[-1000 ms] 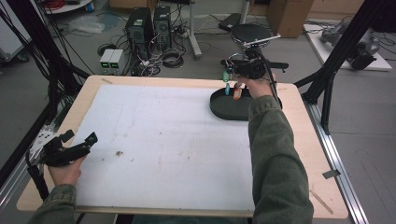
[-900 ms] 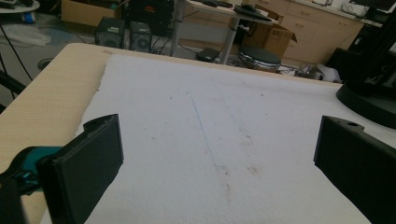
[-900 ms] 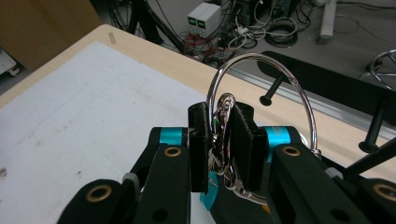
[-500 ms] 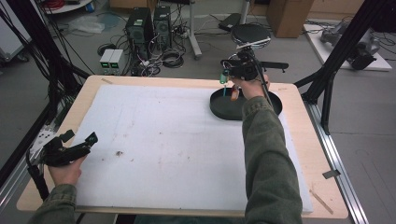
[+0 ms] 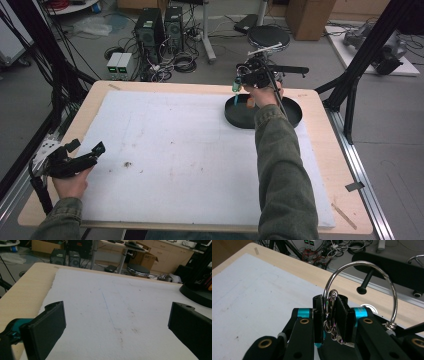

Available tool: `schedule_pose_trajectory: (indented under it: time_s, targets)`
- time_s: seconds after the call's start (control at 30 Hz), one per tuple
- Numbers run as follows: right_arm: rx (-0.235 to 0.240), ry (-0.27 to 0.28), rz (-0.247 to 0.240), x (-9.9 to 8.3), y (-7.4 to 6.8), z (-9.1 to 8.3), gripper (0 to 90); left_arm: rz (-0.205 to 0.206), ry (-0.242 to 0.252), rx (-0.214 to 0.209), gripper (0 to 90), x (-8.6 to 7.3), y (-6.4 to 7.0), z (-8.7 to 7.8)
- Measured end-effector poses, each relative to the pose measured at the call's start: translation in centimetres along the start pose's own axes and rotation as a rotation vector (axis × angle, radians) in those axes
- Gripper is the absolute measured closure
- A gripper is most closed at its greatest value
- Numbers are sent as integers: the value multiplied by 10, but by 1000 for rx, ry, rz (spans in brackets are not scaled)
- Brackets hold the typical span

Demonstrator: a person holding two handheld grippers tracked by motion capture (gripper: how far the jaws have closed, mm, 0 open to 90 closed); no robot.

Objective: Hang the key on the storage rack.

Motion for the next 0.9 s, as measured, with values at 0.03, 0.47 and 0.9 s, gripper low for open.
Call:
schedule_pose_trajectory:
  time_s: [0.03,0.47,0.9]
  targets:
    - [1,-5,0,0,0,2,774,1,1,1,18,0,0,0]
    - [1,-42,11,-5,2,24,789,-4,5,2,18,0,-1,1]
    - [62,-20,104,-6,9,15,369,-4,3,16,18,0,-3,1]
Point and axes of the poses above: each handheld gripper's, and its own axes: z roughly forward along the jaws, x roughly out of its top, y roughly to its right, the point moved 1 cm from there along z, roughly forward along the jaws, and after that the axes turned 3 degrees about z, right-handed, at the moved point
